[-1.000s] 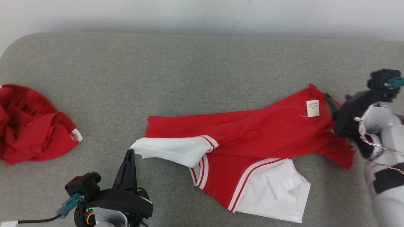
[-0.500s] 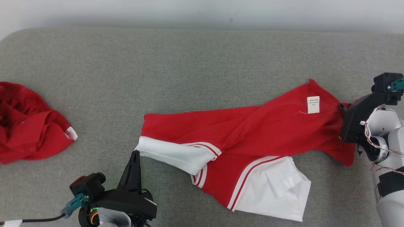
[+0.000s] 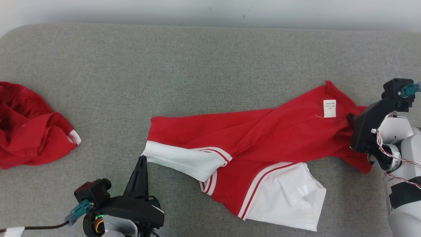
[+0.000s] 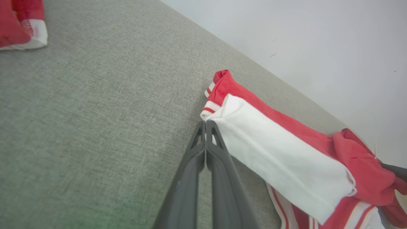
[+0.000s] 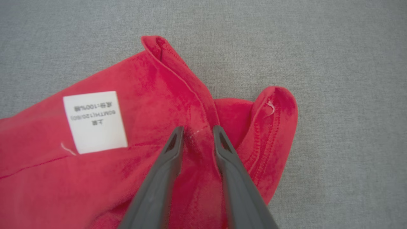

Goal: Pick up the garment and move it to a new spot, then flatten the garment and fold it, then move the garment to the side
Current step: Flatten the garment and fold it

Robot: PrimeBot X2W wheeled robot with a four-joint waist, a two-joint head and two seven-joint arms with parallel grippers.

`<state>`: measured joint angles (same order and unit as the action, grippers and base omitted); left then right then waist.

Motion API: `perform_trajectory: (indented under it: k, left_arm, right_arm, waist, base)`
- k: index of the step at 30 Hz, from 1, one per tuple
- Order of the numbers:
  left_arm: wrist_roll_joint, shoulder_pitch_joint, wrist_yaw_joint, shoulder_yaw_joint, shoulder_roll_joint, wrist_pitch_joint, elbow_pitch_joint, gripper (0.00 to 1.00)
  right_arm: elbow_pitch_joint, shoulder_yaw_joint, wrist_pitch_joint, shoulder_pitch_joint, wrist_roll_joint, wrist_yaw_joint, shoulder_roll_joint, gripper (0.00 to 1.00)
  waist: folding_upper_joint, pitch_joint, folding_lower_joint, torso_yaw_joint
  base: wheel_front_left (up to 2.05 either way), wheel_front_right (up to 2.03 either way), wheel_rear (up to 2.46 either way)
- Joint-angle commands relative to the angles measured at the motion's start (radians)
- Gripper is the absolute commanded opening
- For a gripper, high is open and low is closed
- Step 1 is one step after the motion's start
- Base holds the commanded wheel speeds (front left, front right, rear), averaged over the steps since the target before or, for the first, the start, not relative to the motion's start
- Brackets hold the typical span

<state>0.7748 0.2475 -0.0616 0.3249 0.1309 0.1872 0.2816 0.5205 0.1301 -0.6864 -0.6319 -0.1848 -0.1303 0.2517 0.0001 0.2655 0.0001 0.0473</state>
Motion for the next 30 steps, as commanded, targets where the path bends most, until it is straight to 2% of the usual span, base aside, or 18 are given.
perform_trajectory:
  k: [1,4,6,7,8,10,18,19,25,30]
  left_arm:
    - [0.000,0.011,0.001,0.002,0.000,-0.001,0.004,0.00]
    - [0.001,0.013,-0.001,0.004,0.000,0.001,0.006,0.00]
    - [0.001,0.014,-0.001,0.005,0.000,0.002,0.009,0.00]
    - [0.001,0.014,-0.002,0.005,0.000,0.003,0.010,0.00]
    - [0.002,0.014,-0.003,0.005,0.000,0.004,0.010,0.00]
    - [0.003,0.012,-0.004,0.003,0.002,0.007,0.012,0.00]
    - [0.008,0.020,0.005,-0.020,0.010,0.031,-0.027,0.00]
    - [0.014,0.029,0.012,-0.030,0.014,0.036,-0.055,0.00]
    - [0.058,0.048,0.017,-0.080,0.015,0.044,-0.169,0.00]
    - [0.129,0.079,0.021,-0.132,0.025,0.008,-0.296,0.00]
  right_arm:
    - [-0.012,-0.003,0.000,0.015,-0.007,-0.001,-0.003,0.45]
    - [-0.019,-0.008,0.008,0.020,-0.007,-0.001,-0.003,0.32]
    - [-0.025,-0.012,0.018,0.021,0.001,-0.001,0.002,0.28]
    - [-0.027,-0.014,0.024,0.021,0.002,-0.001,0.003,0.21]
    - [-0.029,-0.017,0.030,0.020,0.002,-0.001,0.003,0.19]
    - [-0.034,-0.023,0.045,0.020,0.002,-0.001,0.004,0.01]
    - [-0.079,-0.051,0.138,0.001,-0.042,-0.001,0.021,0.00]
    - [-0.112,-0.059,0.173,-0.003,-0.088,-0.001,0.012,0.00]
    - [-0.231,-0.095,0.225,0.008,-0.240,-0.001,0.019,0.00]
    - [-0.351,-0.102,0.259,0.009,-0.394,-0.001,0.022,0.00]
  waist:
    - [-0.0001,0.001,-0.0001,0.000]
    - [-0.0001,0.002,-0.0001,-0.001]
    - [-0.0001,0.000,-0.0001,-0.001]
    - [-0.0001,-0.001,-0.0001,-0.002]
    - [-0.0001,-0.003,-0.0001,-0.002]
    - [-0.0001,-0.009,-0.0001,-0.004]
    - [-0.0001,-0.042,-0.0001,-0.018]
    - [-0.0001,-0.054,-0.0001,-0.025]
    - [-0.0001,-0.090,-0.0001,-0.062]
    - [-0.0001,-0.118,-0.0001,-0.095]
  base:
    - [0.00,0.00,0.00]
    - [0.00,0.00,0.00]
    - [0.00,0.00,0.00]
    - [0.00,0.00,0.00]
    - [0.00,0.00,0.00]
    - [0.00,0.00,0.00]
    - [0.00,0.00,0.00]
    - [0.00,0.00,0.00]
    - [0.00,0.00,0.00]
    - [0.00,0.00,0.00]
